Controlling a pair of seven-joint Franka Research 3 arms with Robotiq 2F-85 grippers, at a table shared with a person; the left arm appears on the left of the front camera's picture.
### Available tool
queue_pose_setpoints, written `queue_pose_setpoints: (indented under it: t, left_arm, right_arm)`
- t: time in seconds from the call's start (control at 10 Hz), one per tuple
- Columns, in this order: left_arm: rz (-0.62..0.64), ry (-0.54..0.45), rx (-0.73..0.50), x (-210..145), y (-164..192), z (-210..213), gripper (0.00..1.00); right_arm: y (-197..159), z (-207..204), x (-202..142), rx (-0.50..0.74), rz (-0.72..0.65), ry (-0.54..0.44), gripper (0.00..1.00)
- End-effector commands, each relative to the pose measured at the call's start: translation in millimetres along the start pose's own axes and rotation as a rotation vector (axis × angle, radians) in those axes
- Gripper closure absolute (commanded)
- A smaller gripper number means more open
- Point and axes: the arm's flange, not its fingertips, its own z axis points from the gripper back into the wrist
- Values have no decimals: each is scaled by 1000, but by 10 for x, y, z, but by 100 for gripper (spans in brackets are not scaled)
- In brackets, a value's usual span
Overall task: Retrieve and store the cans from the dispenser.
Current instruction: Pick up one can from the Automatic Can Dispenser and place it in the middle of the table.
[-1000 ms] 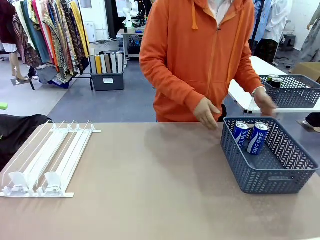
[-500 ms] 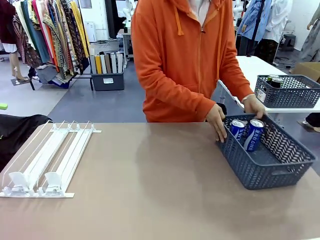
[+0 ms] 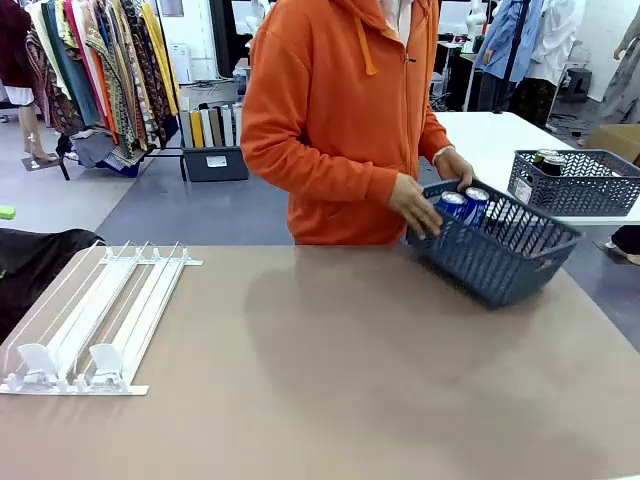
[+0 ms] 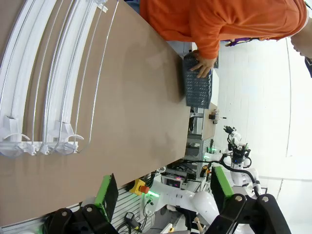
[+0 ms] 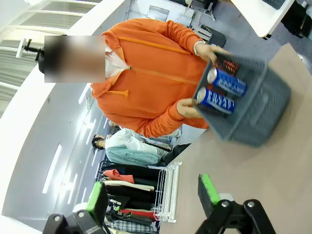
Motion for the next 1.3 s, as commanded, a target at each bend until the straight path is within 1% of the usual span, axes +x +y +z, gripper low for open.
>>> queue_pose_setpoints:
  t: [0.0,1.2]
  left_arm:
    - [1,-7,-23,-13,-13,-12,0]
    - [1,-7,-23,-13,-13,-12,0]
  right_arm:
    - [20,-32,16,29,13,-20,0]
    - [20,-32,16,29,13,-20,0]
